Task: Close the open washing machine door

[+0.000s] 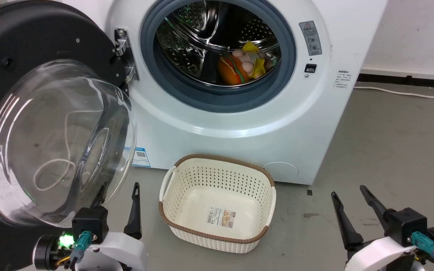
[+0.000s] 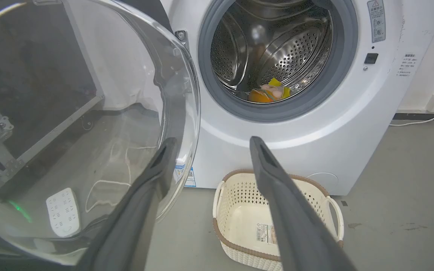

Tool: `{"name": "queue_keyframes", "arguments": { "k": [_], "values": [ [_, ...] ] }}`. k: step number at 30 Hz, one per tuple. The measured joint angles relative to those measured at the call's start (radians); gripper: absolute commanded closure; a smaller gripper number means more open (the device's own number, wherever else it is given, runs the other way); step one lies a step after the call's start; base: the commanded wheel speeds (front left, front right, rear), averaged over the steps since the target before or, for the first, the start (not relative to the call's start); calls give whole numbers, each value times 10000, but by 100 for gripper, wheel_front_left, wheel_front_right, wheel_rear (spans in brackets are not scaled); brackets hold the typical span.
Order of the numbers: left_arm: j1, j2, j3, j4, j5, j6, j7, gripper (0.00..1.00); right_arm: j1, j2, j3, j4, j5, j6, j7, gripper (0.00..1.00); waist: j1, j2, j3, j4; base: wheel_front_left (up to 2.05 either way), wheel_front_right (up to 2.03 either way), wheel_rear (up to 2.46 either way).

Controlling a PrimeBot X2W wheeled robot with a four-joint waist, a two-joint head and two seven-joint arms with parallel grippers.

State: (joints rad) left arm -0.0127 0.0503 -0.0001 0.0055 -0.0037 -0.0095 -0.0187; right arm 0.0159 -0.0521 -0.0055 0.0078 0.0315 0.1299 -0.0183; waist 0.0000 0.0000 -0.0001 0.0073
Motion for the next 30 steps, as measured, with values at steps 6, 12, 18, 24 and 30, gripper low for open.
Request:
{"name": "queue_keyframes", "arguments": {
  "k": [6, 12, 18, 24, 30],
  "values": [
    [1, 0, 35, 2, -69, -38, -104, 0, 8, 0, 10, -2, 71, 0, -119, 0, 0, 0, -12, 157, 0, 0, 0],
    [1, 0, 73, 4, -75, -111, -249, 0, 26, -2, 82, -6, 163, 0, -257, 0, 0, 0, -27, 448, 0, 0, 0],
    [5, 2, 115, 17, -86, -161, -366, 0, 89, -2, 178, -6, 232, 0, -382, 0, 0, 0, -43, 861, 0, 0, 0],
    [30, 4, 192, 15, -104, -213, -477, 0, 114, -2, 313, 8, 332, 0, -504, 0, 0, 0, -63, 1329, 0, 0, 0],
    [167, 6, 395, -79, -242, -213, -619, 0, 94, -2, 631, 142, 334, 0, -631, 0, 0, 0, -2, 1660, 0, 0, 0]
  ]
}}
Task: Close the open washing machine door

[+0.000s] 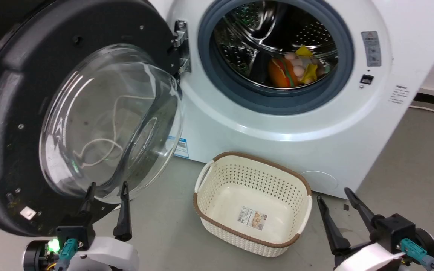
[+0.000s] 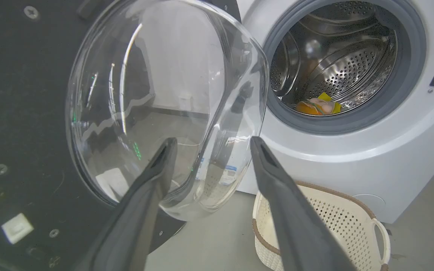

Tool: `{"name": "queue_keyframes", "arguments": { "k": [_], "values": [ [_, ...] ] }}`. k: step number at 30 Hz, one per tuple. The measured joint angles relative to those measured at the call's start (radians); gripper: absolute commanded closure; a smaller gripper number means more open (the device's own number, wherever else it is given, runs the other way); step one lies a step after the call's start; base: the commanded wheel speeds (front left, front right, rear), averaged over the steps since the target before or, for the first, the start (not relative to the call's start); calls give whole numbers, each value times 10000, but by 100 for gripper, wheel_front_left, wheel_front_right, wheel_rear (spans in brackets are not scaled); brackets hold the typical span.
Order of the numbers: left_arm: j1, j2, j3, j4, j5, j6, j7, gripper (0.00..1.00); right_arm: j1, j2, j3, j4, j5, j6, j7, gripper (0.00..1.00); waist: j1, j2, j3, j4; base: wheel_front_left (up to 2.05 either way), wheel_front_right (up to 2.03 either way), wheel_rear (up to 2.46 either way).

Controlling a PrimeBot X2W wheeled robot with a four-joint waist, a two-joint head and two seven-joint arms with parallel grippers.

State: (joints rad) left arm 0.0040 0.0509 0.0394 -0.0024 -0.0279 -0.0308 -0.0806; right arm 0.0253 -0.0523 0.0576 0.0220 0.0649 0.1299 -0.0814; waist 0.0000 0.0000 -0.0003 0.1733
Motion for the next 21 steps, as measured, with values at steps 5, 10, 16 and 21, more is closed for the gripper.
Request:
{"name": "queue_keyframes", "arguments": {
  "k": [5, 10, 16, 21],
  "values": [
    [58, -2, 92, -140, -42, 12, -98, 0, -159, 0, 221, 146, 71, 0, -98, 0, 0, 0, 54, 240, 0, 0, 0],
    [209, -4, 184, -247, -144, 13, -192, 0, -336, 0, 435, 326, 157, 0, -209, 0, 0, 0, 101, 471, 0, 0, 0],
    [243, -4, 318, -395, -249, 19, -328, 0, -494, 0, 650, 483, 203, 0, -320, 0, 0, 0, 155, 748, -1, -1, -1],
    [350, -4, 353, -460, -311, 56, -439, 0, -549, 0, 802, 602, 307, 0, -437, 0, 1, 0, 170, 963, -3, -3, -3]
  ]
}}
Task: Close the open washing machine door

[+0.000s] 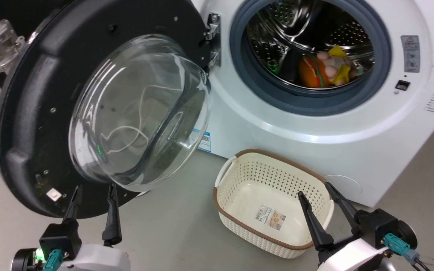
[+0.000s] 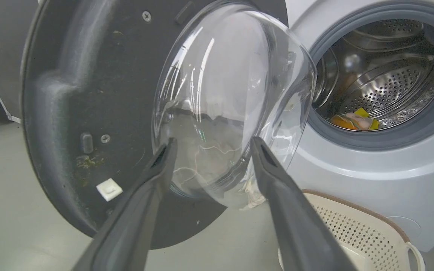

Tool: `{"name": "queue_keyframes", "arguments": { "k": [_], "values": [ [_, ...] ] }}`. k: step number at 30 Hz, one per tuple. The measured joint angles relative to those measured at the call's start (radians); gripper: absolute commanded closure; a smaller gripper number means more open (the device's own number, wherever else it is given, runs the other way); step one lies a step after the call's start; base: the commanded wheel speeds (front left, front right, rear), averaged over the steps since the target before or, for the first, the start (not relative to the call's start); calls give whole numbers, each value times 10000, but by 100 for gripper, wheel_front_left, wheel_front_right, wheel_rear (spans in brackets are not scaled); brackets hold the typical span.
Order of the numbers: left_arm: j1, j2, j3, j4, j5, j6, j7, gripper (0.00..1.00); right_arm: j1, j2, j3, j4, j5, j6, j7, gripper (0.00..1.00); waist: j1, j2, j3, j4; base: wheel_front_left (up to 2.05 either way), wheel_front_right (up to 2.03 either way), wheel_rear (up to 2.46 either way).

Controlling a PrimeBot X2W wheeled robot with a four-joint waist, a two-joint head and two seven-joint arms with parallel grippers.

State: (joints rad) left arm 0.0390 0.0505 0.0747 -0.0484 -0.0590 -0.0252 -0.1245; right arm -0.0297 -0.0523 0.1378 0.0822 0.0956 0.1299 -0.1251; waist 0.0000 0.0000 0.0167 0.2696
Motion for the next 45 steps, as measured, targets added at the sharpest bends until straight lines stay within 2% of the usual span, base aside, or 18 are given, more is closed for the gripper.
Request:
{"name": "queue_keyframes", "arguments": {
  "k": [14, 15, 16, 17, 22, 28, 33, 36, 39, 42, 45],
  "values": [
    [133, 0, 150, -190, -174, 0, -274, 0, -51, 2, 307, 178, 190, 0, -280, 0, 0, 0, 54, 599, -2, -2, -2],
    [148, 0, 163, -199, -226, 0, -278, 8, -53, 2, 330, 192, 219, 0, -295, 0, -1, 0, 58, 644, 0, 0, 0],
    [175, 0, 169, -205, -268, -4, -303, 66, -57, 2, 349, 203, 253, 0, -330, 0, 0, 0, 64, 687, 0, 0, 0],
    [213, 0, 167, -205, -320, -27, -349, 100, -65, 2, 370, 213, 288, 0, -355, 0, -1, 0, 69, 730, 0, 0, 0],
    [265, -4, 276, -405, -408, -224, -453, 100, -168, 2, 437, 261, 385, 0, -447, 0, 0, 0, 98, 950, 0, 0, 0],
    [35, 6, 828, -1254, -809, -456, -587, 100, -159, 2, 407, 261, 479, 0, -554, 0, -1, 0, 177, 1228, 0, 0, 0],
    [-767, 84, 1329, -1421, -1952, -650, -663, 100, -159, 4, 240, 198, 389, 0, -671, 0, 0, 0, 554, 1403, 0, 0, 0],
    [-1482, 556, 1494, -1139, -2874, -696, -564, 100, -158, 6, -40, 111, 359, 0, -721, 0, 0, 0, 788, 1535, 0, 0, 0],
    [-2481, 1175, 2069, -612, -4073, -748, 29, 100, -158, 0, -115, -8, 360, -2, -798, 0, 0, 0, 997, 1658, 0, 0, 0],
    [-3452, 1914, 2924, 240, -5288, -711, 817, 100, -159, 12, 54, -27, 359, 0, -846, 0, 1, -1, 1232, 1621, 0, 0, 0],
    [-4291, 2566, 3346, 1352, -6510, -656, 1987, 100, -164, 19, 115, -10, 359, 0, -899, 0, 0, 0, 1420, 1523, 0, 0, 0]
  ]
}}
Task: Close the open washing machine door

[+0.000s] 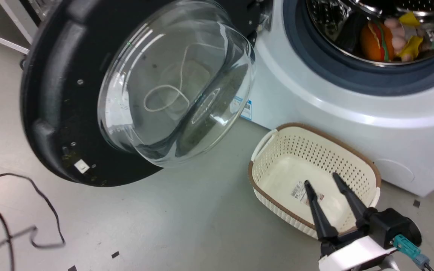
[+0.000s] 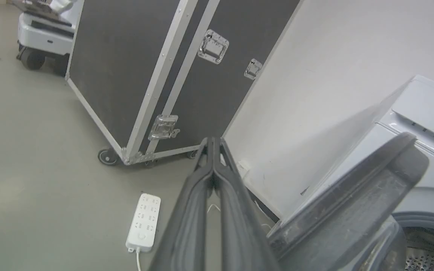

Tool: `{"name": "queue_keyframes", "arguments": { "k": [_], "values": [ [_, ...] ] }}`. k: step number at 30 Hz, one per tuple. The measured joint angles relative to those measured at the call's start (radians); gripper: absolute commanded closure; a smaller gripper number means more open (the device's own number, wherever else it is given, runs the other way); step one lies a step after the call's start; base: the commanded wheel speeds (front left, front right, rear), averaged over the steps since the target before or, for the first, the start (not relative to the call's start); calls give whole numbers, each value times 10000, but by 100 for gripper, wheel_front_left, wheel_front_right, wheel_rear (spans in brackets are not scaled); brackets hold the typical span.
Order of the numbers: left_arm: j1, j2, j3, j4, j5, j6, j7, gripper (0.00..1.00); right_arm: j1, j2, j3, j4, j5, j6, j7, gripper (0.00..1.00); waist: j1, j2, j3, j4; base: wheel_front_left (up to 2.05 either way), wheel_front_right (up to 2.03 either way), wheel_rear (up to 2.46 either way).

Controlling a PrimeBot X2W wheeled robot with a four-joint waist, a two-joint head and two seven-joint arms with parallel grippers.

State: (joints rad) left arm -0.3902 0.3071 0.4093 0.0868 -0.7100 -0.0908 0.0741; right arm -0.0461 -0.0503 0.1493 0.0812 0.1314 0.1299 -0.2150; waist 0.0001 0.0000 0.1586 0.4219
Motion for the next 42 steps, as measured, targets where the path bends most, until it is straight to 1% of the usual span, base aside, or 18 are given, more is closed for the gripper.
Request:
{"name": "queue_keyframes", "arguments": {
  "k": [3, 6, 7, 9, 10, 13, 18, 21, 24, 27, 33, 38, 42],
  "values": [
    [-751, 244, 314, 1195, -1505, 326, 1567, 100, -27, -2, -12, 27, 0, 0, -86, 0, 0, 0, 156, -77, 0, 0, 0],
    [-1458, 226, 752, 2125, -3060, 1095, 3053, 100, -57, -2, -2, 42, 0, 0, -132, 0, 0, 0, 274, -95, 0, 0, 0],
    [-1631, 267, 855, 2366, -3421, 1300, 3446, 100, -85, -2, 17, 54, 0, 0, -171, 0, 0, 0, 315, -94, 0, 0, 0],
    [-1851, 347, 966, 2686, -4044, 1559, 4265, 100, -184, -2, 54, 86, 2, 0, -205, 0, 1, 0, 378, -86, 0, 0, 0],
    [-1918, 353, 980, 2786, -4385, 1618, 4730, 100, -231, -2, 71, 104, 10, 0, -219, 0, 0, 0, 405, -80, 0, 0, 0],
    [-1973, 332, 966, 2800, -5369, 1620, 6117, 100, -262, -2, 146, 159, 27, 0, -297, 0, 0, 0, 463, -41, 0, 0, 0],
    [-1737, 268, 976, 2362, -6533, 1609, 7764, 100, -267, -2, 217, 259, 167, 0, -382, 0, 0, 0, 449, 45, 0, 0, 0],
    [-1308, 142, 1034, 1944, -7085, 1588, 8435, 100, -266, 0, 245, 332, 265, 0, -420, 0, -1, 0, 298, 16, 0, 0, 0],
    [-756, -173, 963, 1379, -7457, 1593, 9035, 100, -254, 2, 167, 357, 320, 0, -422, 0, -1, 0, 78, -56, 0, 0, 0],
    [-228, -631, 780, 871, -7632, 1718, 9423, 100, -219, 0, 38, 387, 384, 0, -422, 0, -2, 0, -185, -128, 0, 0, 0],
    [942, -1586, 261, -349, -7701, 2021, 9751, 100, 33, 2, -230, 408, 495, 0, -422, 0, -3, 0, -705, -423, 0, 0, 0],
    [2102, -2326, -633, -1177, -7818, 2044, 9986, 100, 288, 0, -662, 412, 520, 0, -422, 0, -2, 0, -1060, -837, 0, 0, 0],
    [2899, -2481, -1687, -1574, -8251, 2061, 9756, 100, 481, 0, -1024, 420, 430, 0, -422, 0, -3, 0, -1267, -1265, 0, 0, 0]
  ]
}}
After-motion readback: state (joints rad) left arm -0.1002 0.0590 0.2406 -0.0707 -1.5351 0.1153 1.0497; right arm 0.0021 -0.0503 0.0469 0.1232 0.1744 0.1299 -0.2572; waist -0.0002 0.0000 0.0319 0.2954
